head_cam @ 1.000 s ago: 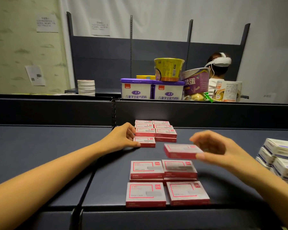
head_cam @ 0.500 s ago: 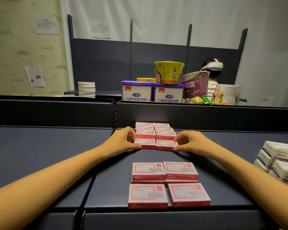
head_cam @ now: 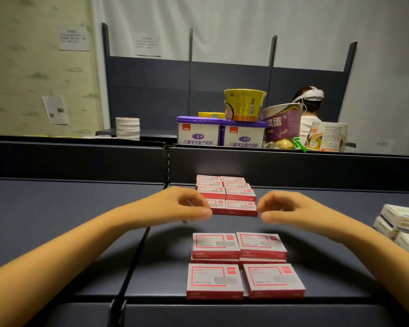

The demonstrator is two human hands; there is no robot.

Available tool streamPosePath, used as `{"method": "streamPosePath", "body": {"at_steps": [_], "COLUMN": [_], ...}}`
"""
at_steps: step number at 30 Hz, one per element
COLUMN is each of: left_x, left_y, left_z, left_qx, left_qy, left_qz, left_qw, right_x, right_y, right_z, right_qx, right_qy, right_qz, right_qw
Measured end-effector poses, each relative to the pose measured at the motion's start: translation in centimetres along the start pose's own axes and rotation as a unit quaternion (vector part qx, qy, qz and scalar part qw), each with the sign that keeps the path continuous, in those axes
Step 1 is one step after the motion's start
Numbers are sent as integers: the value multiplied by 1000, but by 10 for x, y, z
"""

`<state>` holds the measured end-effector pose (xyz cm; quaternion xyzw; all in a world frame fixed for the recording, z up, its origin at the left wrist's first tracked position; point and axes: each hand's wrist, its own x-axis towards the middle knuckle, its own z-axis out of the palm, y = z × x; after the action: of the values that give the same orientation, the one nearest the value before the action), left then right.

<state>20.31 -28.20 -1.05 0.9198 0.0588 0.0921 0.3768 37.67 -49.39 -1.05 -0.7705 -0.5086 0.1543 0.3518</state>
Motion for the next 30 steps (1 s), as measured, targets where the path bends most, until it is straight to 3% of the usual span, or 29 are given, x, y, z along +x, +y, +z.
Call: {"method": "streamPosePath", "body": {"at_steps": [5,9,16,20,30], "left_x": [-33,-35,-21,8,55], "left_y": [7,3,1,-5,-48], "left_z": [10,16,6,-10,-13], "left_qx": [68,99,34,53,79], "left_qy": [-84,-54,18,73,74], "left_qz": [-17,-5,-1,8,-34], "left_qw": [994,994,999,996,994], "right_x": [-29,-33,-34,-33,-35], "right_y": [5,10,18,20,24], "right_z": [3,5,10,12,13], "right_qx": [-62,-64,-15,-8,4], "right_qy": [-77,-69,-65,-63,-41], "right_qz": [-5,-4,3,5,-8], "right_qw": [995,996,998,998,999]}}
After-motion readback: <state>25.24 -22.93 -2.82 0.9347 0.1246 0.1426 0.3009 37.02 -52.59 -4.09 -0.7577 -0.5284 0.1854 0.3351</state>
